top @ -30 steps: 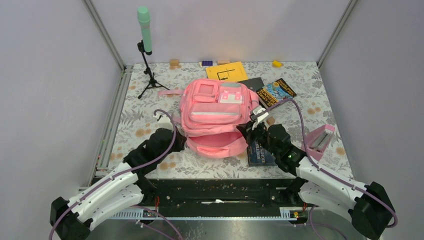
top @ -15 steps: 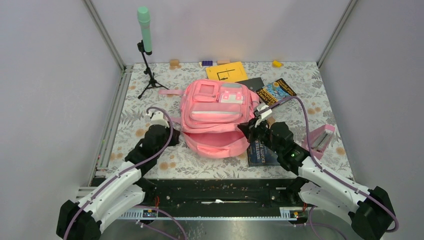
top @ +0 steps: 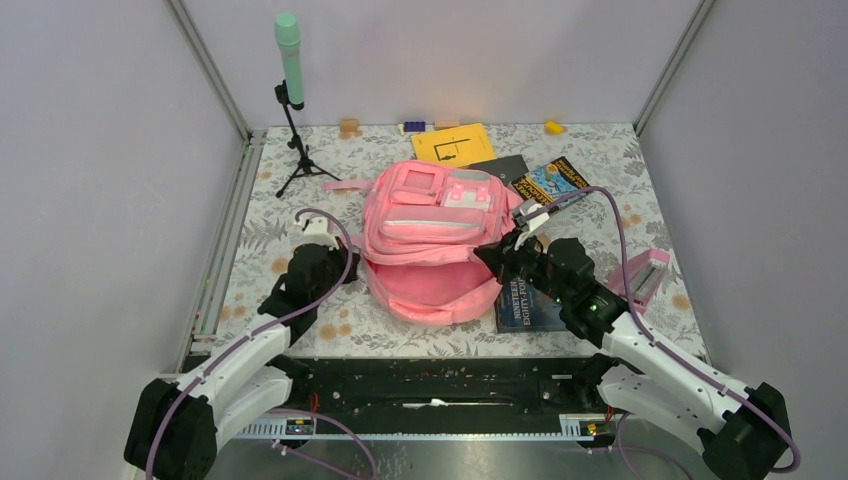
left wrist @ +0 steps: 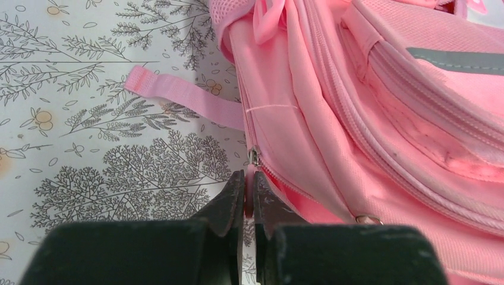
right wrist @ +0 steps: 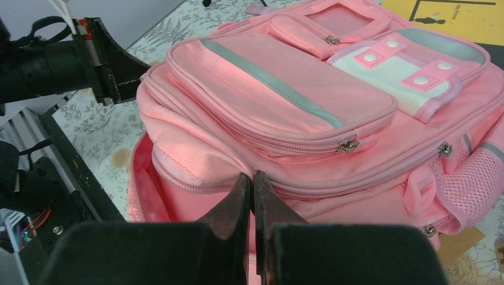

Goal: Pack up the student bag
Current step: Unzip the student bag at the center of the board.

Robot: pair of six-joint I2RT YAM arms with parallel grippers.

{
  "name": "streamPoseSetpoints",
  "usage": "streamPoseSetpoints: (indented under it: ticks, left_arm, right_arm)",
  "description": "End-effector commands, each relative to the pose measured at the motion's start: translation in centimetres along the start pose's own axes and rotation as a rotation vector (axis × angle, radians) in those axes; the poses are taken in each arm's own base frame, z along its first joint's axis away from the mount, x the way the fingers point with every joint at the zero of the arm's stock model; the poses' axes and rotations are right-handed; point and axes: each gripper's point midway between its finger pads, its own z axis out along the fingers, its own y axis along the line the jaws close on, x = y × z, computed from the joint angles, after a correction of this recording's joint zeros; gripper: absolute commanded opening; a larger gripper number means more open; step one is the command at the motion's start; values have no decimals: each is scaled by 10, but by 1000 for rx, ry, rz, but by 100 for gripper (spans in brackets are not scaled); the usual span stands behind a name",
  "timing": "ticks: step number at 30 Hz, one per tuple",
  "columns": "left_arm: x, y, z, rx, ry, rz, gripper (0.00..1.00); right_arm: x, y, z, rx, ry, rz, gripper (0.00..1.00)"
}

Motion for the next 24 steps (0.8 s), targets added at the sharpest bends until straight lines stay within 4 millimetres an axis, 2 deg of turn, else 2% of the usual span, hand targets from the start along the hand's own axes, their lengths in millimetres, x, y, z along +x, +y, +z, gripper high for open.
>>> streamPoseSetpoints:
  ticks: [1,14,19,24]
  left_arm:
    - [-36,-1,11,9,-125,18,0]
    - [-56,8,46,-11,-148,44,0]
    - [-70,3,58,20,-179,52,0]
    - [-79,-11,67,76,-164,70,0]
  right_arm:
    - [-74,22,-11,-80,-201,25,0]
    - [-75,35,-15,-147,-196,22,0]
    - [-72,36,-15,-157,-187,21,0]
    - [-68,35,-14,-152,-167,14,0]
